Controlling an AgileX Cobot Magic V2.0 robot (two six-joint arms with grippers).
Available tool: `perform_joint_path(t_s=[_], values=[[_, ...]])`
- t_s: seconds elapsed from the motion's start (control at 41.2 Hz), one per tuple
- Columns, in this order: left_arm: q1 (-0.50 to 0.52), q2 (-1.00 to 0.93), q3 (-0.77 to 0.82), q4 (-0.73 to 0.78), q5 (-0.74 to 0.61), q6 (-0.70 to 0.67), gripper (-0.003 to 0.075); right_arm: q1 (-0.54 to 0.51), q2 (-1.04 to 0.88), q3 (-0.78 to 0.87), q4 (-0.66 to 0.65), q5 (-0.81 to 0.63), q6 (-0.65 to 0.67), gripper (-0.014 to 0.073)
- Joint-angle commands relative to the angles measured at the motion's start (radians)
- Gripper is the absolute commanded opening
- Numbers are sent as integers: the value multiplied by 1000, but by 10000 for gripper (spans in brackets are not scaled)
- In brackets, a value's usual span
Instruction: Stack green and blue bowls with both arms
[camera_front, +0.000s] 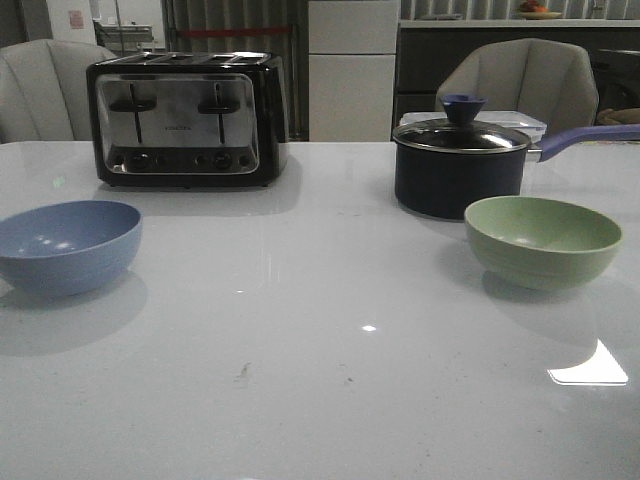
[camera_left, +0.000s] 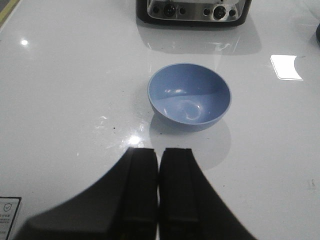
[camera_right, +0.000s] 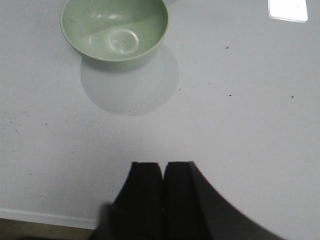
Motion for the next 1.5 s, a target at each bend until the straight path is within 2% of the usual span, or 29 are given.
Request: perform_joint_path(t_s=[0.0, 0.073, 0.121, 0.194, 0.412, 0.558, 0.728, 0.946, 1.213, 1.479], values=[[0, 11, -28, 0, -72, 7, 287, 0, 30, -34, -14, -55, 2, 304], [0, 11, -28, 0, -79, 13, 412, 0, 60, -34, -12, -64, 2, 449], [0, 11, -28, 0, -81, 18, 480, 0, 79, -36, -9, -70, 3, 504], [0, 11, -28, 0, -83, 34, 527, 0, 113, -48, 0, -72, 11, 526], [-3, 11, -28, -15, -83, 45, 527, -34, 282, -149, 25, -86, 17, 519], [-66, 11, -28, -56, -86, 92, 527, -99, 421, -245, 79, -80, 17, 519], [-148, 11, -28, -52, -100, 116, 527, -127, 600, -384, 174, -57, -64, 519], [-166, 11, -28, -52, -102, 116, 527, -128, 830, -574, 322, -4, -176, 519], [-166, 11, -28, -52, -101, 116, 527, -128, 1055, -753, 329, 17, -179, 519], [-166, 11, -28, -52, -101, 116, 527, -128, 1172, -852, 329, 68, -188, 516]])
